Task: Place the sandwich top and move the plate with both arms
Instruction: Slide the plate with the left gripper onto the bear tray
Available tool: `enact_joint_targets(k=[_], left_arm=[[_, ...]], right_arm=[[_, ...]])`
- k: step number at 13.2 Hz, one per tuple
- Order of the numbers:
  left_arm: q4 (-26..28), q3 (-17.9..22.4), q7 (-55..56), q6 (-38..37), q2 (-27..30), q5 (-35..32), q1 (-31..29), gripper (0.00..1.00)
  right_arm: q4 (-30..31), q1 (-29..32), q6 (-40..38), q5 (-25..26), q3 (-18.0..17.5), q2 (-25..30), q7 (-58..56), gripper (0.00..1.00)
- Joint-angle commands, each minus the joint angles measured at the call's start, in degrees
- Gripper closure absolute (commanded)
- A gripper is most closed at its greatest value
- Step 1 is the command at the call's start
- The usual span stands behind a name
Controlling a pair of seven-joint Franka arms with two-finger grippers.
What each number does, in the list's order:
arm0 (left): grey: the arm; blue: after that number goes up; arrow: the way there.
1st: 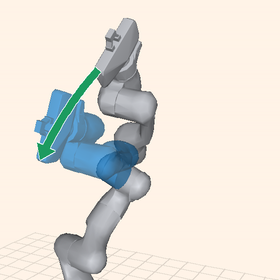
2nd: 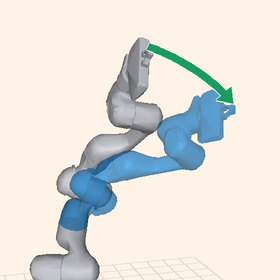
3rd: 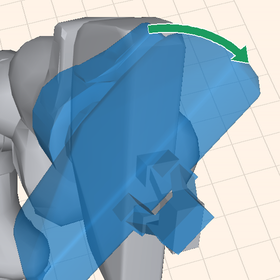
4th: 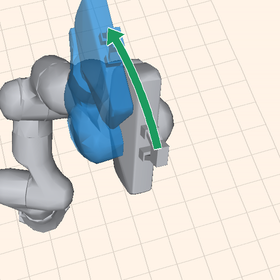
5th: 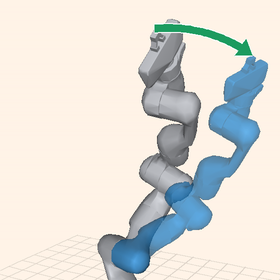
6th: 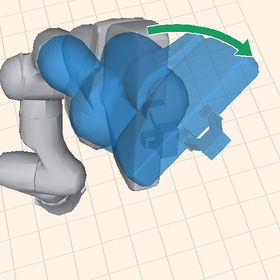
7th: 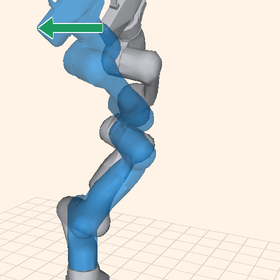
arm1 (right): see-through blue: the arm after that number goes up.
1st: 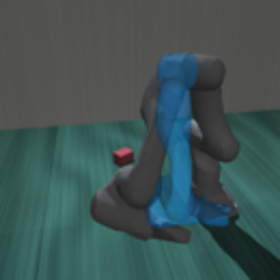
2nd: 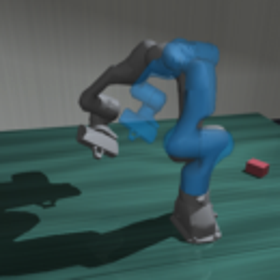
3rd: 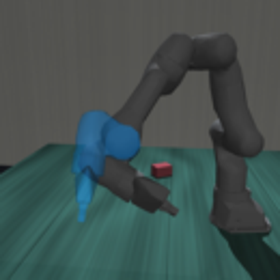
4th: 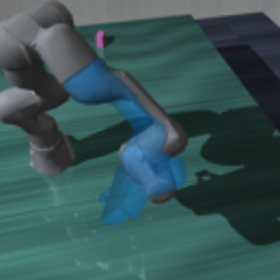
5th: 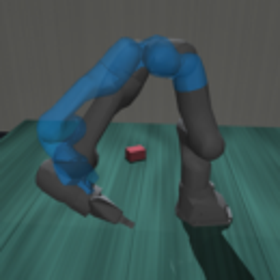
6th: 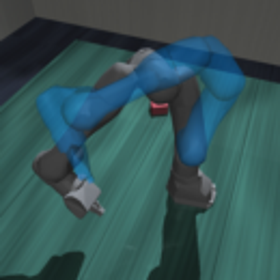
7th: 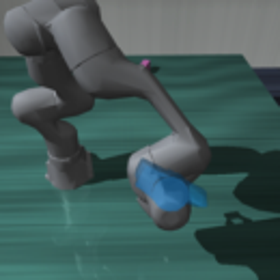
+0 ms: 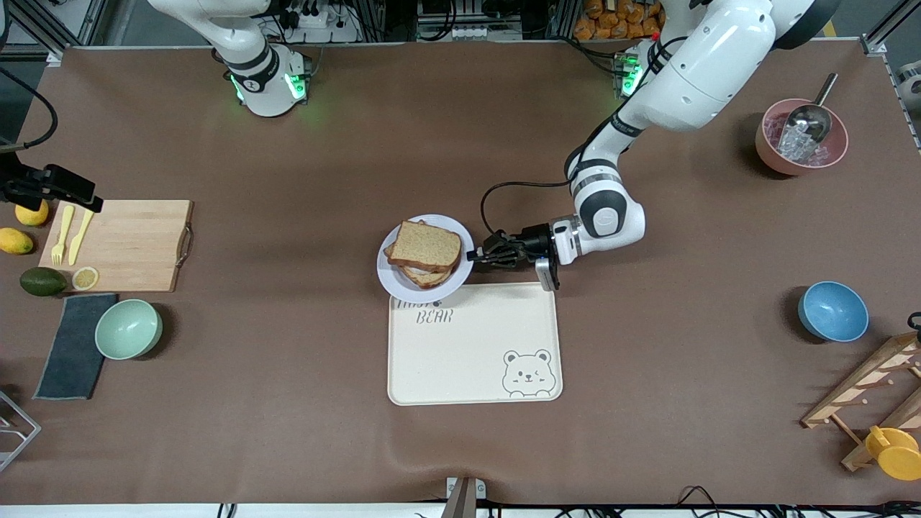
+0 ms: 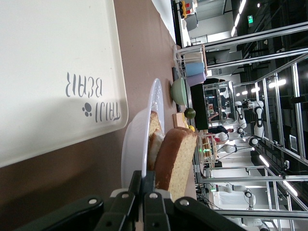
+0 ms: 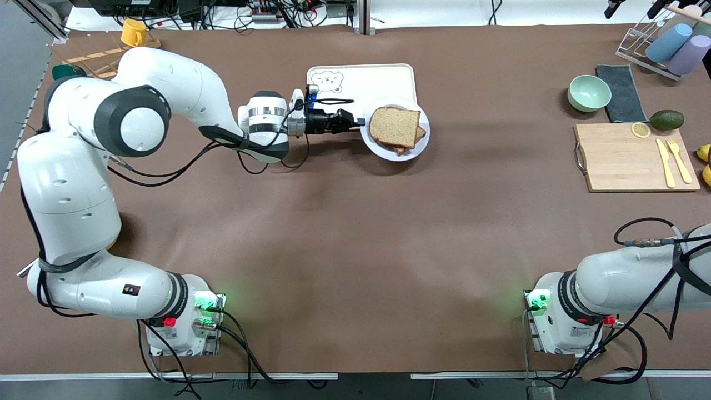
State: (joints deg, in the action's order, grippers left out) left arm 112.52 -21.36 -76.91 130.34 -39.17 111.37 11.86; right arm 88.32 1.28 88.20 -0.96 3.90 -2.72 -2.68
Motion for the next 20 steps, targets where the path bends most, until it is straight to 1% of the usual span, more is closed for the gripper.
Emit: enact_joint_targets(k=[1,6,12,14,17,20], left_arm=[[0.16,-0.88,0.71,0.09,1.90,2.54,-0.60,1.00],[-2.03,-0.88,2.63,0.00,1.99,3.24,-3.85,1.00],[-5.29,-0.53,6.24,0.00,1.29,3.16,-10.17,1.00],[-6.78,-0.26,10.10,-0.17,0.15,1.23,-12.99,1.00],[-8.27,-0.18,11.00,-0.09,-1.25,0.52,-13.08,1.00],[-9.06,2.02,11.00,-0.17,-3.62,0.43,-13.26,1.00]], right_arm=[[-0.52,0.13,-0.05,-0.62,0.14,-0.18,0.92,0.00],[-0.52,-0.05,-0.05,-0.71,0.14,-0.53,0.92,0.00],[-0.87,-0.05,0.04,-0.71,0.14,-0.79,0.92,0.00],[-0.96,-0.05,0.04,-0.71,0.14,-0.79,0.92,0.00],[-0.96,-0.14,0.04,-0.62,0.14,-0.79,0.92,0.00],[-0.96,-0.14,0.04,-0.62,0.14,-1.05,0.92,0.00]])
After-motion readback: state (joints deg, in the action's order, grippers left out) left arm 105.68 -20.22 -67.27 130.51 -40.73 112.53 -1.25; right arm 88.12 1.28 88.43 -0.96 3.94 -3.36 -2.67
